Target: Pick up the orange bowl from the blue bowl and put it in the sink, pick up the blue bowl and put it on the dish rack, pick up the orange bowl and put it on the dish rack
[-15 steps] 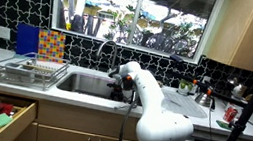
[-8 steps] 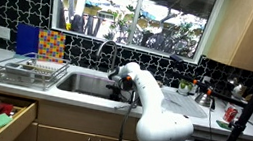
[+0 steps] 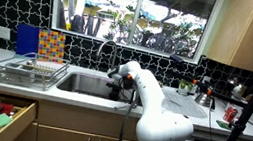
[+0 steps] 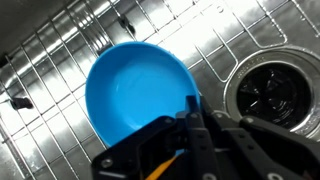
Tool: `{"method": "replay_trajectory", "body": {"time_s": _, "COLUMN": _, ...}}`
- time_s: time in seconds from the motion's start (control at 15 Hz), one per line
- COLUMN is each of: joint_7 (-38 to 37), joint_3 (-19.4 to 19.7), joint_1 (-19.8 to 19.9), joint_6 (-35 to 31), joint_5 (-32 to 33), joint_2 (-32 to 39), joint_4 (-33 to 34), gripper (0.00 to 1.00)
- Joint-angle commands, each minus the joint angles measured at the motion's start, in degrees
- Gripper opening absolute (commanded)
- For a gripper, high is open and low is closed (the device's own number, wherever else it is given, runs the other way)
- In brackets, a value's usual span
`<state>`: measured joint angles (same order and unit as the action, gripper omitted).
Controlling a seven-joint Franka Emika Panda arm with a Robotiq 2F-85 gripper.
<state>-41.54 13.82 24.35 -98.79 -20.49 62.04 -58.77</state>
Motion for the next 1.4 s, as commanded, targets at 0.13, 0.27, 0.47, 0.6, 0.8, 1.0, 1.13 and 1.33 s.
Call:
{"method": "replay_trajectory", "body": {"time_s": 0.13, "joint_7": 12.82, "joint_3": -0.33, "joint_1": -1.38, "joint_6": 4.73, "joint_5": 3.21, "joint_2": -5.59, "joint_4": -4.27, "gripper": 0.01}}
{"method": "replay_trajectory", "body": {"time_s": 0.27, "joint_7": 16.97, "joint_3": -0.23, "joint_1": -2.49, "joint_6": 7.36, "joint_5": 5.09, "joint_2": -7.82, "joint_4": -5.67, "gripper": 0.01}}
{"method": "replay_trajectory", "body": {"time_s": 0.47, "joint_7": 21.97, "joint_3": 0.21, "joint_1": -4.47, "joint_6": 5.09, "joint_5": 7.72, "joint_2": -10.59, "joint_4": -8.77, "gripper": 0.01}}
{"method": "replay_trajectory", "body": {"time_s": 0.6, "joint_7": 19.68, "joint_3": -0.05, "joint_1": -3.81, "joint_6": 6.88, "joint_5": 6.54, "joint_2": -8.20, "joint_4": -4.52, "gripper": 0.04}}
{"method": "replay_trajectory", "body": {"time_s": 0.8, "joint_7": 20.63, "joint_3": 0.00, "joint_1": -4.33, "joint_6": 6.65, "joint_5": 6.87, "joint_2": -9.18, "joint_4": -5.88, "gripper": 0.04}}
{"method": "replay_trajectory", "body": {"time_s": 1.0, "joint_7": 21.40, "joint_3": -0.49, "joint_1": -4.48, "joint_6": 6.60, "joint_5": 5.96, "joint_2": -12.24, "joint_4": -8.77, "gripper": 0.01}}
{"method": "replay_trajectory", "body": {"time_s": 1.13, "joint_7": 21.82, "joint_3": -0.65, "joint_1": -4.69, "joint_6": 6.85, "joint_5": 5.49, "joint_2": -14.98, "joint_4": -10.80, "gripper": 0.01}}
{"method": "replay_trajectory", "body": {"time_s": 1.33, "joint_7": 21.69, "joint_3": 0.16, "joint_1": -5.89, "joint_6": 6.93, "joint_5": 7.37, "joint_2": -19.00, "joint_4": -13.63, "gripper": 0.01}}
